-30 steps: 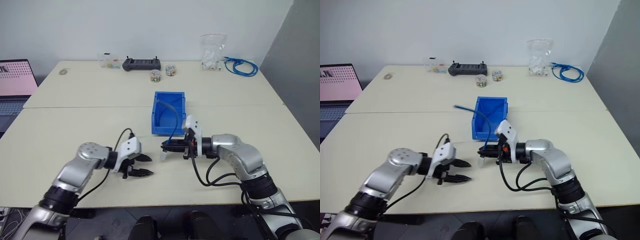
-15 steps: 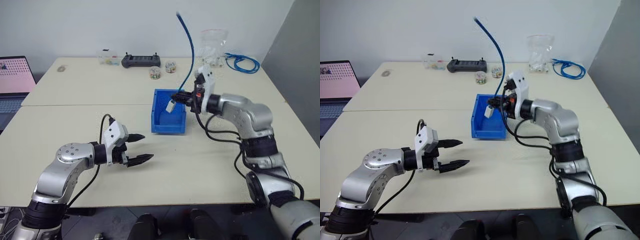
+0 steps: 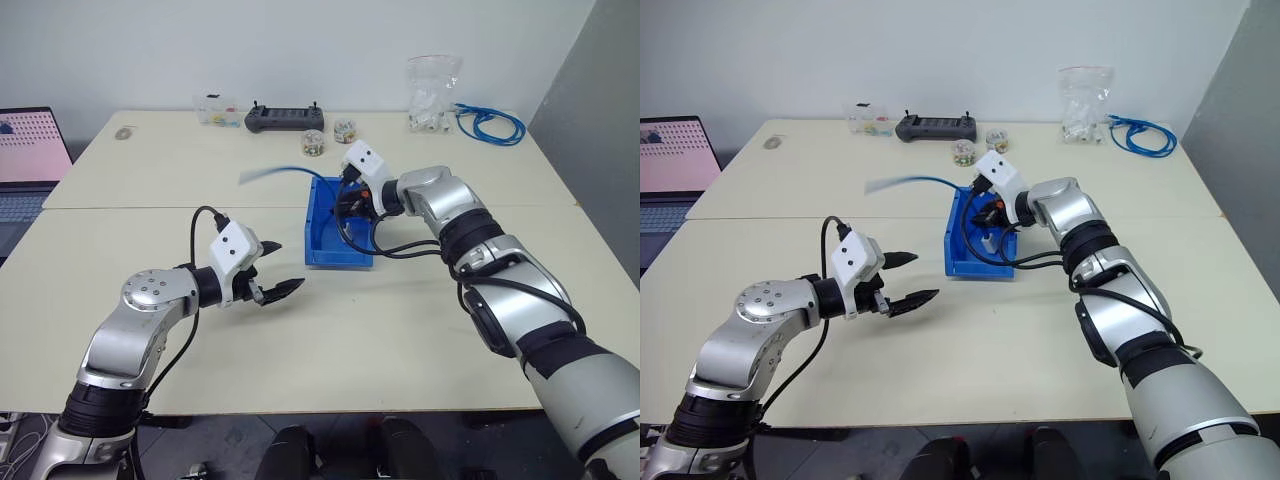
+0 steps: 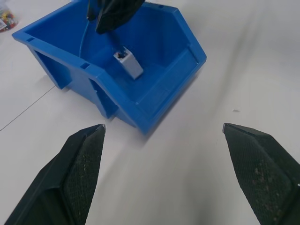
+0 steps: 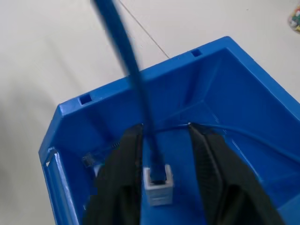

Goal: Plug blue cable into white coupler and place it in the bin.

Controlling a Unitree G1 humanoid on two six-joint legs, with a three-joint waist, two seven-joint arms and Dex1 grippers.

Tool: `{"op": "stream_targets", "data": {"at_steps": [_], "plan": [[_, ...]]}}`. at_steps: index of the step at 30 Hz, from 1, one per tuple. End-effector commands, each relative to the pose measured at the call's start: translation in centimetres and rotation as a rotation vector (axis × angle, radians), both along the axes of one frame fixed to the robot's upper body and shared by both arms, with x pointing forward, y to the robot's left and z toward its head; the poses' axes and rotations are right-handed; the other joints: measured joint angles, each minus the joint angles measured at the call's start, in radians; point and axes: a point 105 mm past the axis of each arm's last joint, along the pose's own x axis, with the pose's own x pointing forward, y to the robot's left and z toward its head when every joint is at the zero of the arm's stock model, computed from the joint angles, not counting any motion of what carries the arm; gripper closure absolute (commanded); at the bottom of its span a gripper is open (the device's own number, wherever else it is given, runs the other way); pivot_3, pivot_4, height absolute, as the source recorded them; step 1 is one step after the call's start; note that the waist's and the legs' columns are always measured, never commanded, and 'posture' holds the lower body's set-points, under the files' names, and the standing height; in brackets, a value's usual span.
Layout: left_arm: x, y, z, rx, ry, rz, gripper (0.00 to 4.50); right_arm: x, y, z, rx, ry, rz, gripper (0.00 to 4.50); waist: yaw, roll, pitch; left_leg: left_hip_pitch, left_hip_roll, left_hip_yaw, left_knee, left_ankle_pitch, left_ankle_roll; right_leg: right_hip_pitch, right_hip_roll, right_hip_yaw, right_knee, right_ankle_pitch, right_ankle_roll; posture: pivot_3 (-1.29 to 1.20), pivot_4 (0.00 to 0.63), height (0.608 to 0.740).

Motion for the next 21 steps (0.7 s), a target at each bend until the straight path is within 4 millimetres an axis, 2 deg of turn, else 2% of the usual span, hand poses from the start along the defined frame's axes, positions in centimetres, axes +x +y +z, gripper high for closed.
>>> {"op": "stream_targets", "data": {"at_steps": [1, 8, 11, 13, 14, 16, 21], "plan": [[0.0, -0.7, 1.0, -0.012, -0.032, -0.01, 0.3, 0.2, 1.2, 3.4, 0.058, -0.076, 0.028, 1.76, 0.0, 0.0, 0.0, 0.0, 0.0, 0.0, 0.0, 0.0, 0.0, 0.0, 0.0, 0.0, 0.0, 0.0, 0.0, 0.0, 0.15, 0.74], [0.4, -1.3, 1.9, -0.051, -0.03, 0.03, 0.3, 1.4, 1.1, 6.6, 0.218, -0.165, -0.095, 0.06, 0.0, 0.0, 0.0, 0.0, 0.0, -0.001, 0.0, 0.0, 0.0, 0.0, 0.0, 0.0, 0.001, 0.0, 0.0, 0.0, 0.15, 0.74], [0.7, -1.2, 2.5, -0.073, -0.03, 0.07, 0.3, 1.5, 0.4, 8.2, 0.291, -0.202, -0.095, 0.02, 0.0, 0.0, 0.0, 0.0, 0.0, 0.0, 0.0, 0.0, 0.0, 0.0, 0.0, 0.0, 0.0, 0.0, 0.0, 0.0, 0.15, 0.74], [1.0, -0.1, 3.0, -0.085, -0.049, 0.133, 0.3, 1.0, -0.8, 9.2, 0.346, -0.243, -0.034, 0.02, 0.0, 0.0, 0.0, 0.0, 0.0, 0.0, 0.0, 0.0, 0.0, 0.0, 0.0, 0.0, 0.0, 0.0, 0.0, 0.0, 0.15, 0.74], [1.2, 0.6, 3.2, -0.077, -0.058, 0.165, 0.3, 0.1, -1.6, 9.2, 0.364, -0.265, 0.024, 0.02, 0.001, 0.0, 0.0, -0.001, 0.0, 0.0, 0.0, 0.0, 0.0, 0.0, 0.0, 0.0, 0.0, 0.0, 0.0, 0.0, 0.15, 0.74], [1.3, 1.8, 3.7, -0.048, -0.092, 0.198, 0.3, -1.9, -3.1, 7.9, 0.362, -0.241, 0.112, 0.02, 0.007, -0.001, 0.0, -0.001, 0.0, -0.001, 0.001, 0.0, 0.0, 0.0, 0.0, -0.001, 0.0, 0.0, 0.0, 0.0, 0.15, 0.74], [1.7, 4.4, 4.6, -0.032, -0.123, 0.291, 0.3, -7.8, -8.0, 3.5, 0.325, -0.167, 0.121, 0.02, 0.015, 0.0, 0.001, -0.004, -0.001, -0.001, 0.002, 0.0, 0.0, 0.0, -0.003, -0.002, -0.001, 0.0, 0.0, 0.0, 0.15, 0.74]]}}
